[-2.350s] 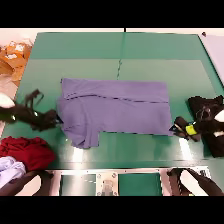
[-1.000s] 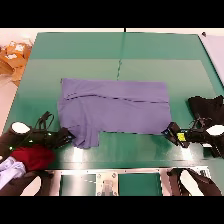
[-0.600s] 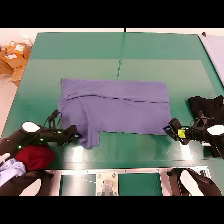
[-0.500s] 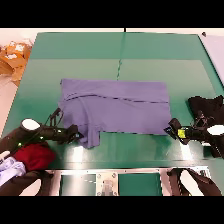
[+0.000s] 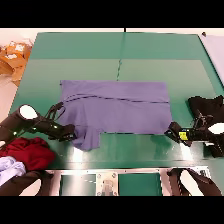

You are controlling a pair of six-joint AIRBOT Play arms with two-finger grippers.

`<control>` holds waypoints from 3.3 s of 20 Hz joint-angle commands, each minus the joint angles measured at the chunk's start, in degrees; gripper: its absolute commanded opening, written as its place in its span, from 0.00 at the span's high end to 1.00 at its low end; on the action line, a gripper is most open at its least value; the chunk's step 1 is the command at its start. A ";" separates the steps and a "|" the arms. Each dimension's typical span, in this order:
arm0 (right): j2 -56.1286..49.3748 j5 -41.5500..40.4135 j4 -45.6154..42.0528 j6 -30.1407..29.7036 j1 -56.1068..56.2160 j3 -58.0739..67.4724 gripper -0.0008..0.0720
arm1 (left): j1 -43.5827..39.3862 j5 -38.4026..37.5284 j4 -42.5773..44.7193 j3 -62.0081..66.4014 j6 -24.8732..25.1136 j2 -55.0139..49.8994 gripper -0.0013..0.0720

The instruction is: Fold the shirts.

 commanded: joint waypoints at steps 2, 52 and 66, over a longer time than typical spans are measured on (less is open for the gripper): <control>0.02 -1.95 0.31 4.92 0.04 -3.04 0.62 | -0.04 2.03 2.69 1.36 -0.61 -0.09 0.95; -51.12 12.26 6.12 -22.64 -10.54 61.72 0.28 | 5.88 -4.17 15.30 65.40 -6.32 -36.57 0.53; -63.76 30.36 17.44 -35.06 -2.97 68.48 0.96 | -9.86 4.72 10.36 65.29 -6.16 -37.81 0.95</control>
